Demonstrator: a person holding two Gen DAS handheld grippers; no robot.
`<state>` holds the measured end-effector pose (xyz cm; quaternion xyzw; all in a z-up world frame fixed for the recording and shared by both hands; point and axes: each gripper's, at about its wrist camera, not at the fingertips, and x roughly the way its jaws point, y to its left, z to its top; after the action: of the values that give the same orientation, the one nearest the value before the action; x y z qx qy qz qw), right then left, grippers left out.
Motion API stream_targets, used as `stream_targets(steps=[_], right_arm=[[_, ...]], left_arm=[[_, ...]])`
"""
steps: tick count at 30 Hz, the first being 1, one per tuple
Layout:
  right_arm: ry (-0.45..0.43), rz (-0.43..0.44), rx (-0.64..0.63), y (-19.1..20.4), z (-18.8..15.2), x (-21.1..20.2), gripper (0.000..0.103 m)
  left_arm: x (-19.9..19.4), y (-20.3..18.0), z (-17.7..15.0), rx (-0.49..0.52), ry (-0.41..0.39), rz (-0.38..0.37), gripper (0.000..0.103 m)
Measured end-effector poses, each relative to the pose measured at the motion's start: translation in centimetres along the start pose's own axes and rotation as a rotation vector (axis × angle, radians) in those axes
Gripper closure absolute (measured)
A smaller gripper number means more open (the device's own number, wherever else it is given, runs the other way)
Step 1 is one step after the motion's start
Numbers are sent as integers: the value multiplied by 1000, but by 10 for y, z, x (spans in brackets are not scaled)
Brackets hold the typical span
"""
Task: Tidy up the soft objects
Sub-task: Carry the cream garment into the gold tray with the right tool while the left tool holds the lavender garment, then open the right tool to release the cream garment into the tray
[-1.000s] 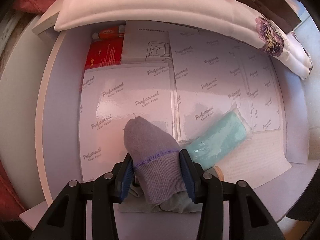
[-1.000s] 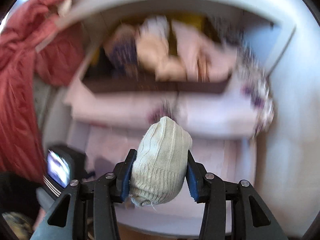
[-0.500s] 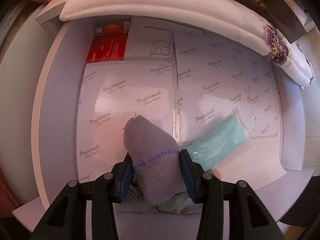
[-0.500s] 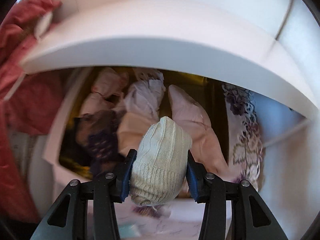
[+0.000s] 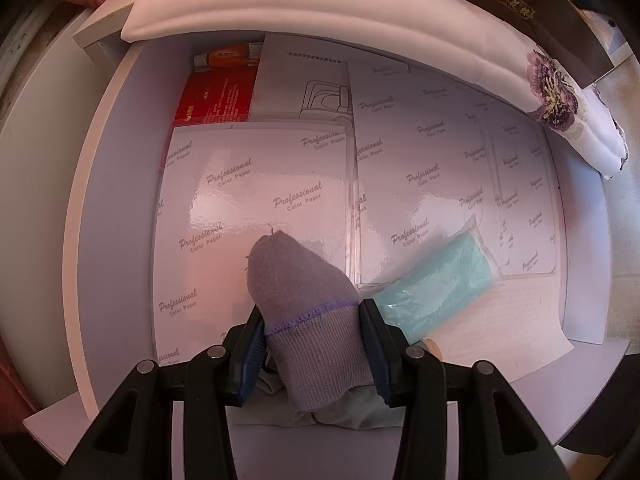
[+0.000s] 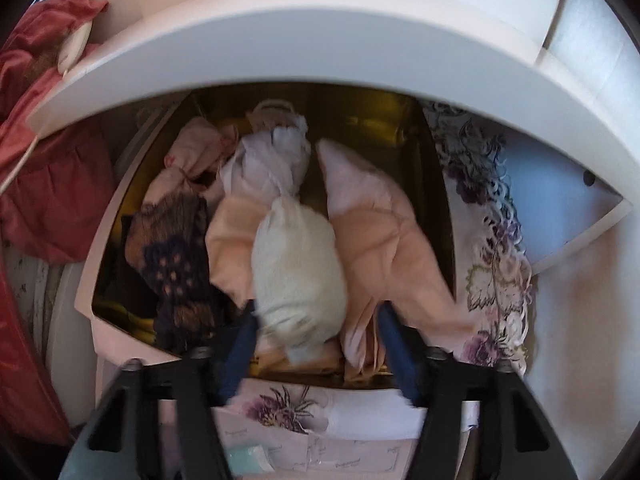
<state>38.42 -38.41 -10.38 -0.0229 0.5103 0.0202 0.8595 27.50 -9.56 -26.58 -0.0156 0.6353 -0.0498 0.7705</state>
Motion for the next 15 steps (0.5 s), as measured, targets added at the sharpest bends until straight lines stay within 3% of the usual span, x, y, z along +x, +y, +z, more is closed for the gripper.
stream_targets(steps=[4, 11, 15], right_arm=[[-17, -48, -33, 12, 10, 8, 65], [-48, -179, -116, 31, 23, 27, 65], [-52, -203, -130, 35, 23, 31, 65]], left_arm=[[-2, 1, -1, -4, 0, -3, 58], [-1, 2, -1, -8, 1, -8, 58], [0, 2, -1, -7, 1, -8, 58]])
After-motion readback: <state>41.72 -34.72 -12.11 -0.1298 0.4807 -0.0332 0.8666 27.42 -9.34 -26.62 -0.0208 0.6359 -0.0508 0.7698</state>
